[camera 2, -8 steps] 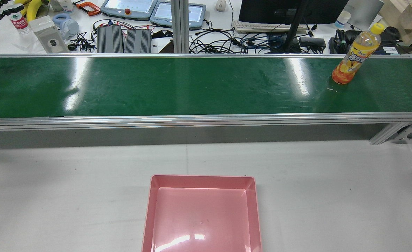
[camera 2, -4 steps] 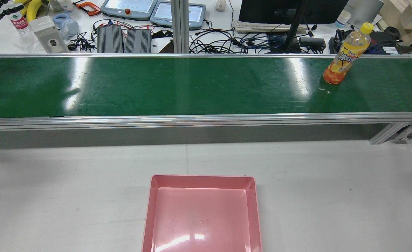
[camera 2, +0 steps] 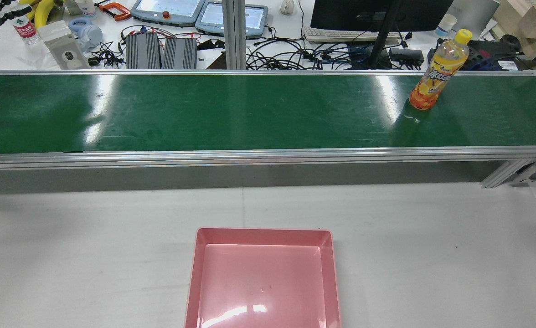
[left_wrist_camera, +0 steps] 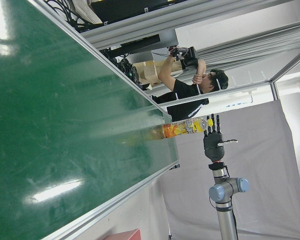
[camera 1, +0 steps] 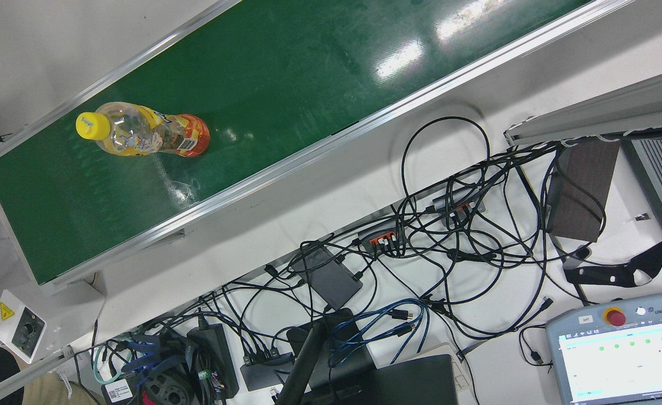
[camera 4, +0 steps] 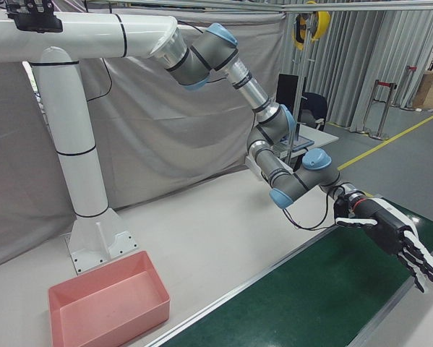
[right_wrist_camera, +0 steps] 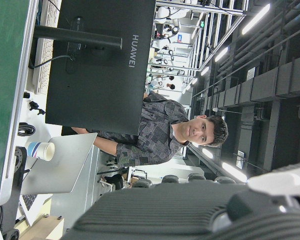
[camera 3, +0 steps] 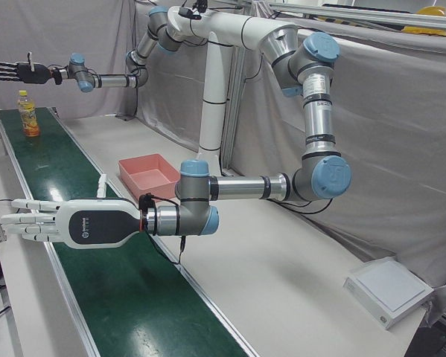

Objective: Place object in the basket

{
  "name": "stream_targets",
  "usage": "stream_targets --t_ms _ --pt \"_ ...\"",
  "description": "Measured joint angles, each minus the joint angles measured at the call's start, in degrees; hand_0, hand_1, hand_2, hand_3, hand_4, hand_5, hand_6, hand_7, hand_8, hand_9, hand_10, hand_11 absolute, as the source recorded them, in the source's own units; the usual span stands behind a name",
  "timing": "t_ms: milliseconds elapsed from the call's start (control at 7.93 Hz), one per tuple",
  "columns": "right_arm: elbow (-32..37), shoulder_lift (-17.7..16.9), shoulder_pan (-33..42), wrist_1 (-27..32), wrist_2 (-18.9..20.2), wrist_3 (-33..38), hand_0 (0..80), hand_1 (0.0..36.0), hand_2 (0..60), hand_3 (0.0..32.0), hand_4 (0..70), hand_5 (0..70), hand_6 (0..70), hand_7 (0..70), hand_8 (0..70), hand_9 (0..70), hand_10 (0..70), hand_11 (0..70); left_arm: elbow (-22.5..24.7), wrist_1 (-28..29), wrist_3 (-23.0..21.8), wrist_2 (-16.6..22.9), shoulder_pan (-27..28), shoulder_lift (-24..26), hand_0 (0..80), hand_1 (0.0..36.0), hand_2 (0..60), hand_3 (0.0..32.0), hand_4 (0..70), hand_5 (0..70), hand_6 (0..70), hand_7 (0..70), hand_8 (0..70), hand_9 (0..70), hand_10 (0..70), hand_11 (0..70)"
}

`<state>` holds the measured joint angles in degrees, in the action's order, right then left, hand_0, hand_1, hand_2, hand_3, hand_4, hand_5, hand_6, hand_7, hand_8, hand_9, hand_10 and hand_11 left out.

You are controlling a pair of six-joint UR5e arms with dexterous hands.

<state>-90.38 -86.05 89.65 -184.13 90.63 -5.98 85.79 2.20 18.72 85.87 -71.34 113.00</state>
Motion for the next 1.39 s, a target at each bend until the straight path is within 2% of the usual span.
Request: stream_targets --t_ms 756,1134,1387 --pt "-0.1 0.0 0.0 0.0 0.0 0.0 0.0 0.0 0.0 0.0 0.0 0.0 0.0 0.0 0.0 0.0 0.0 0.0 0.0 0.0 0.0 0.0 0.0 0.0 47.7 3.9 0.0 0.0 14.1 8.0 0.0 0.0 3.8 7.8 9.5 14.6" --pt "-0.1 0.0 0.0 0.0 0.0 0.0 0.0 0.0 0.0 0.0 0.0 0.0 0.0 0.0 0.0 0.0 0.0 0.0 0.1 0.0 0.0 0.0 0.0 0.0 48.0 4.4 0.0 0.0 12.7 7.2 0.0 0.0 0.9 3.8 10.8 16.7" --pt "-0.1 0.0 0.0 0.0 0.0 0.0 0.0 0.0 0.0 0.0 0.0 0.0 0.0 0.0 0.0 0.0 0.0 0.0 0.1 0.0 0.0 0.1 0.0 0.0 47.9 4.1 0.0 0.0 13.9 7.4 0.0 0.0 2.9 6.5 9.4 14.6"
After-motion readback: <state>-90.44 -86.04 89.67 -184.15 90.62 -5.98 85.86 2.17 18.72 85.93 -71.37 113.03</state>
